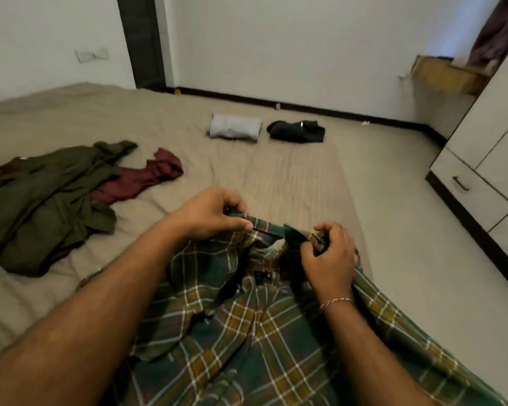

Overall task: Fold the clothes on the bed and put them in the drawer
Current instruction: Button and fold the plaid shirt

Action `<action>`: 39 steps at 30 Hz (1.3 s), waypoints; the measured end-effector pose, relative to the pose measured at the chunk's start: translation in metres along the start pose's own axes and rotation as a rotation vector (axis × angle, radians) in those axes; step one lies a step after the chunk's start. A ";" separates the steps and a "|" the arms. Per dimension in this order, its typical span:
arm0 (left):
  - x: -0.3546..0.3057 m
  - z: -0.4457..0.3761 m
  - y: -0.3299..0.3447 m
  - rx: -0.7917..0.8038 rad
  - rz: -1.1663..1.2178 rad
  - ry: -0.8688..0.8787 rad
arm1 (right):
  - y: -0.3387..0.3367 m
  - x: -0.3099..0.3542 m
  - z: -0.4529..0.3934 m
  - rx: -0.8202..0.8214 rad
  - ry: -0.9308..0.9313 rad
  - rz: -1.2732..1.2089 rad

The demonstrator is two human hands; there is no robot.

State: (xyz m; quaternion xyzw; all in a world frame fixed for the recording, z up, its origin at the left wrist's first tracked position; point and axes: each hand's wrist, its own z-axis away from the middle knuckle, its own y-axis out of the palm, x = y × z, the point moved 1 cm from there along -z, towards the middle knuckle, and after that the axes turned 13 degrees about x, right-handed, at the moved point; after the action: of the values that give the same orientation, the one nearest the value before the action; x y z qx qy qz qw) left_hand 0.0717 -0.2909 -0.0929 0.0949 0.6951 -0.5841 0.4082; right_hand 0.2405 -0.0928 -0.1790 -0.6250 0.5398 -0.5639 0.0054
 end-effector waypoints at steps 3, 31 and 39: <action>0.000 -0.030 -0.032 0.031 0.069 -0.009 | -0.008 -0.004 -0.037 0.020 -0.141 0.219; 0.028 0.020 0.095 -0.573 0.643 -0.288 | 0.049 -0.019 -0.048 0.237 -0.125 0.129; -0.001 0.035 0.119 -0.382 0.619 -0.308 | -0.019 -0.021 0.025 0.356 0.072 0.058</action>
State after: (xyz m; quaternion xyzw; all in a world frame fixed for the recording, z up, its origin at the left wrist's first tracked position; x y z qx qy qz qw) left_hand 0.1605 -0.2860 -0.1788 0.1338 0.6603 -0.3010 0.6749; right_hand 0.2755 -0.0858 -0.1915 -0.5776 0.4493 -0.6721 0.1128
